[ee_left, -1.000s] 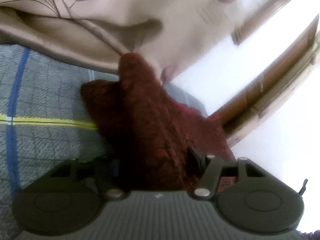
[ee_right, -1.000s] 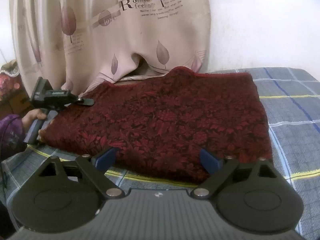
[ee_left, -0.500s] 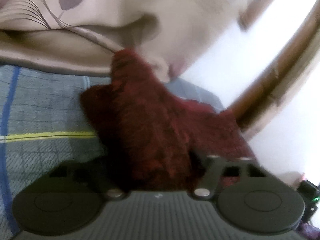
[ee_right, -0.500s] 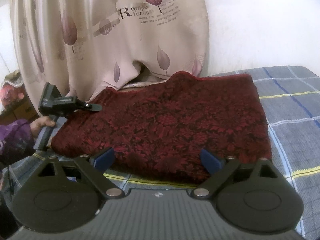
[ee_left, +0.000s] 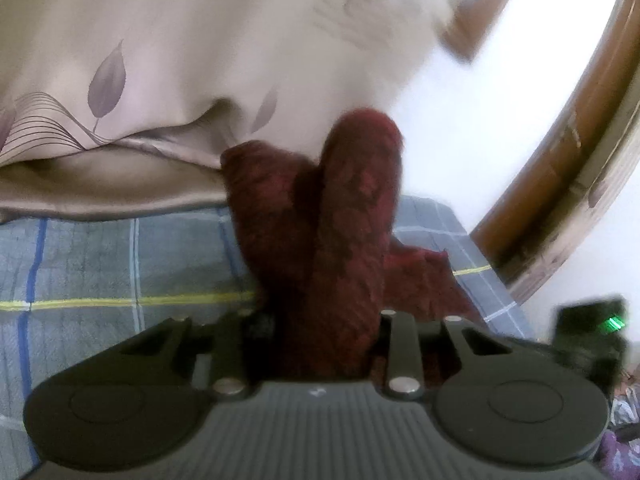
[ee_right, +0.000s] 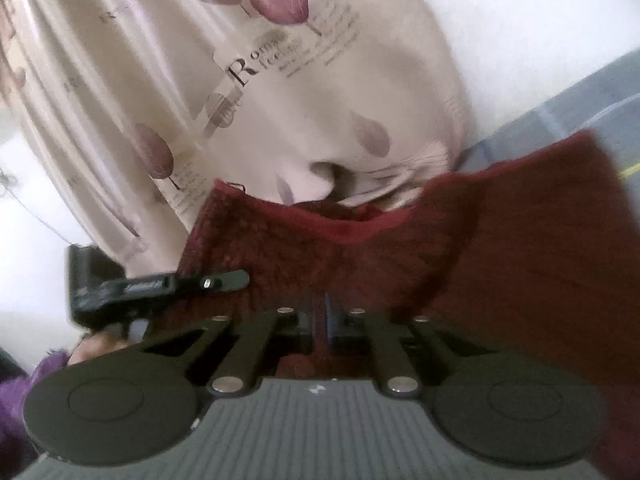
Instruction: Fold small clothes
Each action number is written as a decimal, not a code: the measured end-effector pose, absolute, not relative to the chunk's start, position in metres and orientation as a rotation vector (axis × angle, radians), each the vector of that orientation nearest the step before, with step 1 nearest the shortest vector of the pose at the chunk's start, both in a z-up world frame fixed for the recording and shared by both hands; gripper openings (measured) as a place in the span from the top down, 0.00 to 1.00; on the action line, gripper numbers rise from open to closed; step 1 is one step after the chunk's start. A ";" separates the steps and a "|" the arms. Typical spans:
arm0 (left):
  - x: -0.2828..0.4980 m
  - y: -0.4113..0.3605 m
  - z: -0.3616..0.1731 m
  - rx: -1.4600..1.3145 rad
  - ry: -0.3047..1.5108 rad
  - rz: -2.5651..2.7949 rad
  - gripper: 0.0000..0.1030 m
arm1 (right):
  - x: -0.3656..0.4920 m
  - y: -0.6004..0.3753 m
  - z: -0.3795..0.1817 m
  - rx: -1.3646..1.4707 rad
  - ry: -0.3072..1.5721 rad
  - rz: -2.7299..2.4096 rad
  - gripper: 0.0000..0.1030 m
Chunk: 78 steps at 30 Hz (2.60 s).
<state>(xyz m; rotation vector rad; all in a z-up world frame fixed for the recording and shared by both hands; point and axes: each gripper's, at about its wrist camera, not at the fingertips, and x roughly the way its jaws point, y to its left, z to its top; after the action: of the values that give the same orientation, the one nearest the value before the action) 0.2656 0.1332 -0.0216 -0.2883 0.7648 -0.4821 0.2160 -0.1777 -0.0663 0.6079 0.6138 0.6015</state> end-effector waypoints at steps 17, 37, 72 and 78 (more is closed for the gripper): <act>0.249 0.040 -0.063 -0.505 0.858 -0.628 0.67 | 0.216 -0.272 -0.126 1.147 0.572 0.511 0.77; 0.177 -0.006 -0.101 -0.313 0.517 -0.761 0.16 | 0.200 -0.269 -0.085 1.073 0.827 0.497 0.23; 0.163 -0.054 -0.091 -0.307 0.623 -0.795 0.05 | 0.279 -0.381 -0.106 0.911 0.613 0.454 0.59; 0.157 -0.058 -0.092 -0.288 0.616 -0.783 0.03 | 0.216 -0.385 -0.063 0.803 0.592 0.533 0.51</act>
<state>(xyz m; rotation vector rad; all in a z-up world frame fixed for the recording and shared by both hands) 0.1572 -0.0579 -0.0921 -0.2880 0.6157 -0.7834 0.2160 -0.3851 -0.0626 0.8035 0.5919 0.5334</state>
